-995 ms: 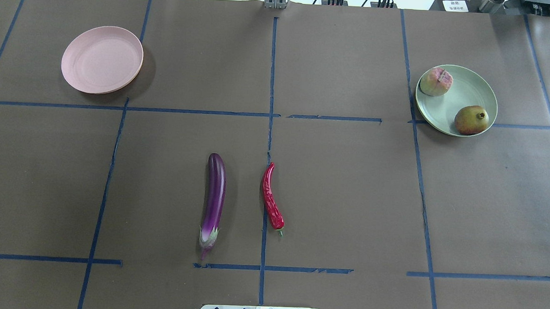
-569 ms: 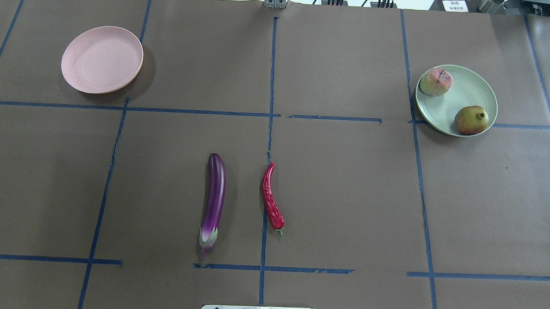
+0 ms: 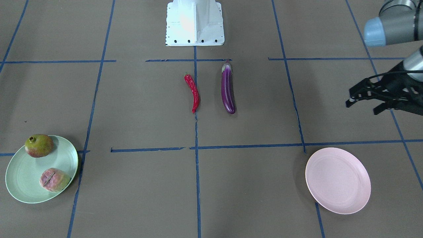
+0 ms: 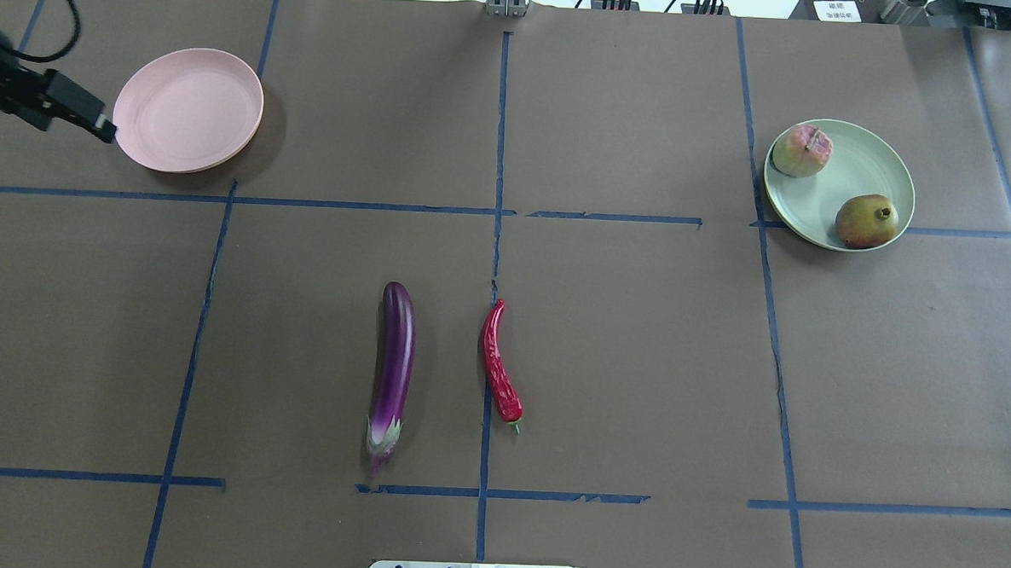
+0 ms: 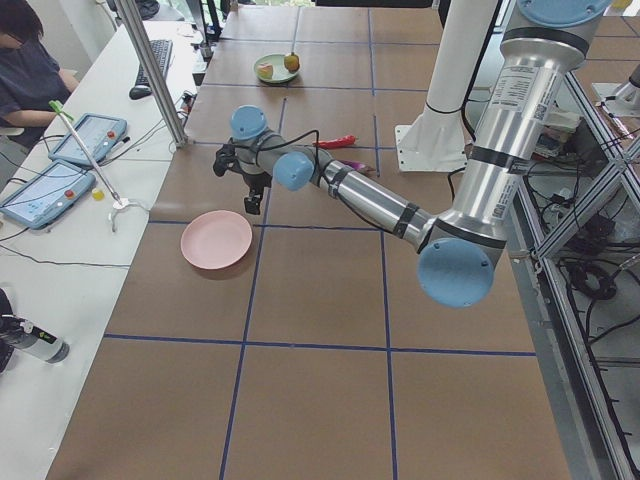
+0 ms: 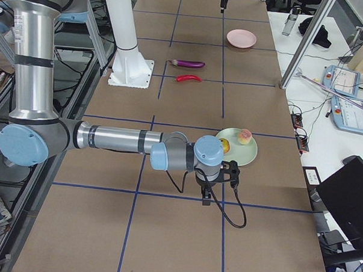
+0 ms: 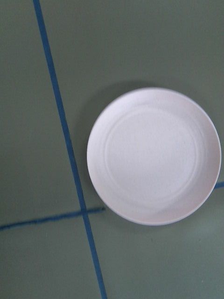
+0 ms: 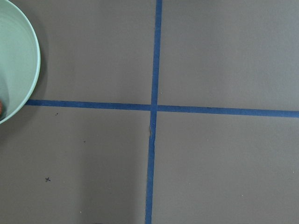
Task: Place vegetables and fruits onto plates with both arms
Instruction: 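Move the left gripper down over the purple eggplant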
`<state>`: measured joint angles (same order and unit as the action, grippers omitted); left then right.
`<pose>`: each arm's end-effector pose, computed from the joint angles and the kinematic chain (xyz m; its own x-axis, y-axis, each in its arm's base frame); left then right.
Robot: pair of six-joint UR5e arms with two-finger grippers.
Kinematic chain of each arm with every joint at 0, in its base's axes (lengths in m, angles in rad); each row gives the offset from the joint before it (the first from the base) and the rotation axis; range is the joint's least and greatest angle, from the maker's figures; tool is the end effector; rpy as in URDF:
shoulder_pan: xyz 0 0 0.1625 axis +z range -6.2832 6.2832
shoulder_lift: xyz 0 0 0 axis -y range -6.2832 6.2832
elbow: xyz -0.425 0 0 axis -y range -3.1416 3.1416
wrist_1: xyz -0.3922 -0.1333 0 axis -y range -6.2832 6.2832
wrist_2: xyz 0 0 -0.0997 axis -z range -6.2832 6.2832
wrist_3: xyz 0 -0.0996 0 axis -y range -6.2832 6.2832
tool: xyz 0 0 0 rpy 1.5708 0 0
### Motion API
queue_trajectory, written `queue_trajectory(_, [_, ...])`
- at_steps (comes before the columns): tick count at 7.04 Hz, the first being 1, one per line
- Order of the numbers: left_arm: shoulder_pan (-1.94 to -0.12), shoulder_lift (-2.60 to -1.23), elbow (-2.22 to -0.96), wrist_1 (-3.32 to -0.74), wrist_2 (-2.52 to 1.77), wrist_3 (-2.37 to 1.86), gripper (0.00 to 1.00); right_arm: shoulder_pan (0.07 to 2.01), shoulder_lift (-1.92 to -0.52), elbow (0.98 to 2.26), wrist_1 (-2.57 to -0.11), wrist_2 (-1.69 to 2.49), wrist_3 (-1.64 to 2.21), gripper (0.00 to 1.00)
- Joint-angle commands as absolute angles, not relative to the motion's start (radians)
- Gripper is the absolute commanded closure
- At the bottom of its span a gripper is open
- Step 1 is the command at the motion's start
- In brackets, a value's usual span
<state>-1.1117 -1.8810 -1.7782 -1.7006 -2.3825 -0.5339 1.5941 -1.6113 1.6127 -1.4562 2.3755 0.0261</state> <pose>0.2074 -0.5572 0.3677 0.5441 0.2363 -0.8051 -0.0890 0.9704 0.2247 0.0727 -0.4804 0.6437 0.6942 -0.0413 0.7186 -0.0413 0.9944 0.0970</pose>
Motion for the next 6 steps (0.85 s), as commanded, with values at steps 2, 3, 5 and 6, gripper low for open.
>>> queue_trajectory(2, [-0.782, -2.075, -1.792, -1.697, -2.282, -0.997, 0.0, 1.569, -1.601, 1.629, -1.457, 2.373, 0.077, 0.0])
queue_trajectory(3, [-0.674, -2.104, -1.796, -1.694, -2.153, -1.108, 0.0, 1.568, -1.601, 1.631, -1.456, 2.373, 0.077, 0.0])
queue_trajectory(5, [-0.421, -2.121, -1.772, -1.692, -1.893, -1.207, 0.0, 1.566, -1.601, 1.631, -1.454, 2.373, 0.077, 0.0])
queue_trajectory(6, [-0.396, -2.114, -1.757, -1.692, -1.873, -1.207, 0.0, 1.566, -1.601, 1.631, -1.454, 2.375, 0.077, 0.0])
